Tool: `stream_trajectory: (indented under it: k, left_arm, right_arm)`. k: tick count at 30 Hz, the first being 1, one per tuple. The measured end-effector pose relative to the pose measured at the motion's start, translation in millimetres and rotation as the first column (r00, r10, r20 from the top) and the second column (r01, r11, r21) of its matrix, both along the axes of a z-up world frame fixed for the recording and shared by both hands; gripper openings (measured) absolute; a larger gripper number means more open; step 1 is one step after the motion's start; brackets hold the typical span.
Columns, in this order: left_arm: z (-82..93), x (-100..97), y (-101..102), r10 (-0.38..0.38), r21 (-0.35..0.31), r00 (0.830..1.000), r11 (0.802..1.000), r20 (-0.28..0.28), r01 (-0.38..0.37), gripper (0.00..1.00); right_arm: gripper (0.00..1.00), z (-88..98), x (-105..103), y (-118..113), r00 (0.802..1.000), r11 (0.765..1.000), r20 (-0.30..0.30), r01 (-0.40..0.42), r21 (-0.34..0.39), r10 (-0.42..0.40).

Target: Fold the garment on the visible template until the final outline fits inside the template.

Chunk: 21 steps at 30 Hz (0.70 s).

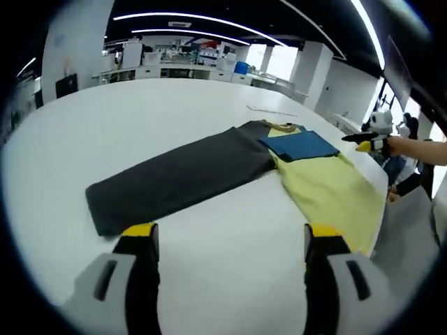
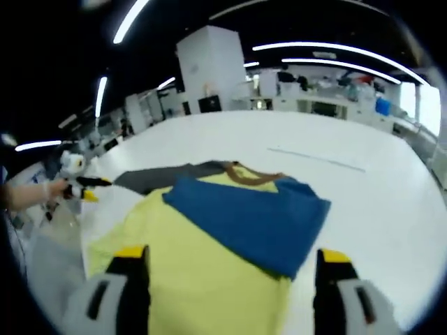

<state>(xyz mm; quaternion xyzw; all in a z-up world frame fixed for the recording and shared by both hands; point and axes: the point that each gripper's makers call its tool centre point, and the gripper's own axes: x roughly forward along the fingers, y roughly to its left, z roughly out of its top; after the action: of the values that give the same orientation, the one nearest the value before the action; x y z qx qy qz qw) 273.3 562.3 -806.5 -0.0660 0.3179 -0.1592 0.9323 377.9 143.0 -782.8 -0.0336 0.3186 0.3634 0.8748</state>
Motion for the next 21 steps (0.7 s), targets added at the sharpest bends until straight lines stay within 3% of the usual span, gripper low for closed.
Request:
stream_trajectory:
  k: [4,11,14,17,21]
  left_arm:
    - [-6.4,9.4,31.0,0.094,-0.019,0.996,0.995,-0.010,-0.094,0.79]
    - [-9.2,10.2,69.4,0.269,-0.025,0.963,0.963,-0.004,-0.269,0.76]
    - [-15.9,5.0,86.7,0.333,0.047,0.943,0.942,-0.027,-0.332,0.71]
    - [-17.2,6.4,91.5,0.358,0.028,0.933,0.933,-0.024,-0.358,0.66]
    - [-24.0,9.8,100.3,0.398,0.033,0.917,0.917,-0.037,-0.397,0.52]
  right_arm:
    - [0.99,-0.7,-5.9,-7.5,1.000,1.000,-0.005,-0.012,-0.021,0.012]
    - [0.99,-3.6,-17.5,-30.8,1.000,1.000,-0.015,0.016,-0.027,-0.016]
    - [0.99,-4.9,-19.6,-39.7,0.999,0.999,-0.023,0.040,-0.016,-0.040]
    - [0.99,-4.3,-25.2,-42.1,0.998,0.998,-0.034,0.059,-0.002,-0.059]
    - [0.99,-8.5,-28.0,-46.4,0.998,0.998,-0.039,0.056,-0.013,-0.056]
